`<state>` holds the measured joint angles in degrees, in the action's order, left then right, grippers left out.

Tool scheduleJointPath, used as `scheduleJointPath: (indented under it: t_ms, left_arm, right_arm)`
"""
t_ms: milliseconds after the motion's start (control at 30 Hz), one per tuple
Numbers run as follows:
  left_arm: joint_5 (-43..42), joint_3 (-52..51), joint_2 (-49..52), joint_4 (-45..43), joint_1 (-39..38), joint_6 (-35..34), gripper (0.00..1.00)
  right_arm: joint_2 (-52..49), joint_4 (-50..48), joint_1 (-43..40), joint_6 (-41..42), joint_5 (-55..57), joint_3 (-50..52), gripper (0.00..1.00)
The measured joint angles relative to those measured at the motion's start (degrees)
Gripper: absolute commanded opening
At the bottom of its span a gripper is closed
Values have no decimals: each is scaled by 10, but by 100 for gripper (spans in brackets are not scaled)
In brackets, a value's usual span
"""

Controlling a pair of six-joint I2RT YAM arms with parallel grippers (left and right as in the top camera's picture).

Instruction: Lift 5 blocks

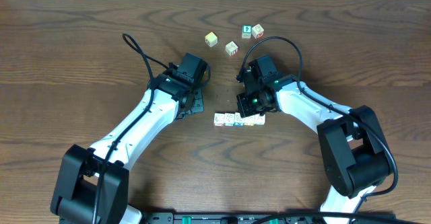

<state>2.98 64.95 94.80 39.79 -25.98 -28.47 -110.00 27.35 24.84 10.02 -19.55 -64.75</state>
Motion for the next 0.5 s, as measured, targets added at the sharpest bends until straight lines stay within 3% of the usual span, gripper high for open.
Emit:
scheduleJointPath:
  t_ms: [500]
  left_arm:
    - [4,0,0,-7,0,0,8]
  right_arm:
    - [0,3,-22,0,61,0,1]
